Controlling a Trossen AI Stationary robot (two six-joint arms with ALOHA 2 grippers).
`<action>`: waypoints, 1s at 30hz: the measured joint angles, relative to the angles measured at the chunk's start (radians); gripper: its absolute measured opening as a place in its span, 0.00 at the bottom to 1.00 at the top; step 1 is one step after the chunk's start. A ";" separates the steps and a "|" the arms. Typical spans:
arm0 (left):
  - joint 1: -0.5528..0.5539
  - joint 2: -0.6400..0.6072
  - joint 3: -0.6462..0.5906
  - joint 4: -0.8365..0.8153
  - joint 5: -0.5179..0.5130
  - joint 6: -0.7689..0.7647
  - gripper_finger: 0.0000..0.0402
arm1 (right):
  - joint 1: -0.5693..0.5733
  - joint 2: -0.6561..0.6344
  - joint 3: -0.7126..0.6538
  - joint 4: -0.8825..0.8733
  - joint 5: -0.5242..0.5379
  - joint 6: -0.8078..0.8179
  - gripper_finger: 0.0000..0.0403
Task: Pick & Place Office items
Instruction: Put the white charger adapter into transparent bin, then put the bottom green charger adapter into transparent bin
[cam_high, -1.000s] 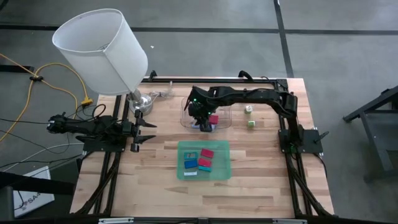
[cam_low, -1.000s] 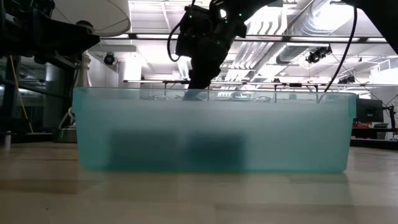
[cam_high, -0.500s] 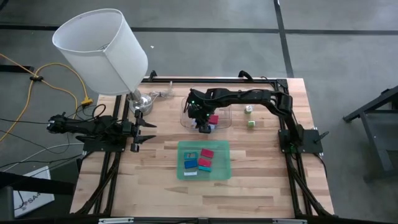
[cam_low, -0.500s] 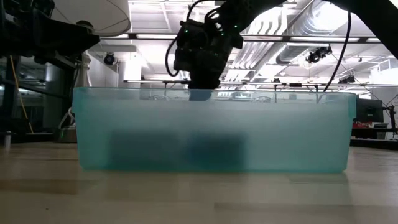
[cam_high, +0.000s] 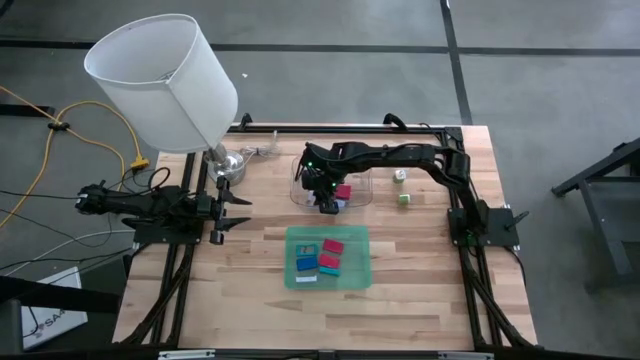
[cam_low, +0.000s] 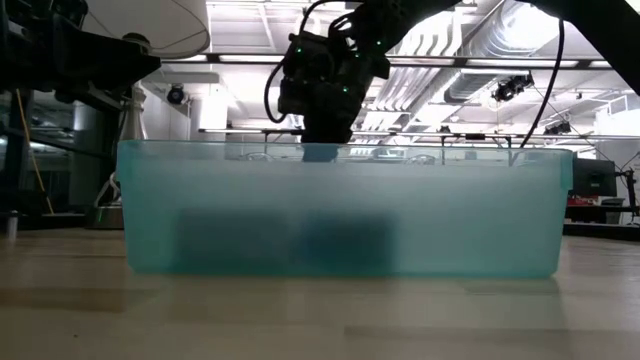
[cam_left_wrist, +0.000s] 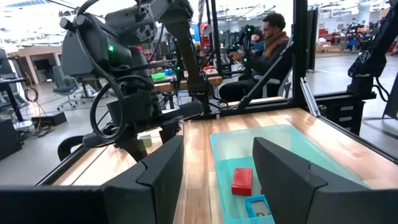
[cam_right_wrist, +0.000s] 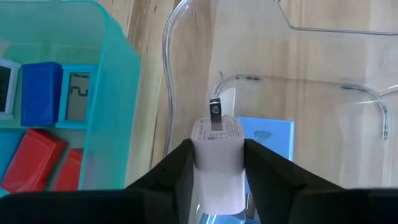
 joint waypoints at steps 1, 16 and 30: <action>0.000 0.000 0.000 0.000 0.000 0.000 0.46 | 0.000 0.000 0.000 0.000 0.002 0.000 0.33; 0.000 0.000 0.000 0.000 0.000 0.000 0.46 | 0.000 0.000 0.000 0.007 0.027 0.011 0.49; 0.000 0.000 0.000 0.000 0.000 0.000 0.46 | 0.008 0.000 0.000 0.007 0.129 -0.004 0.47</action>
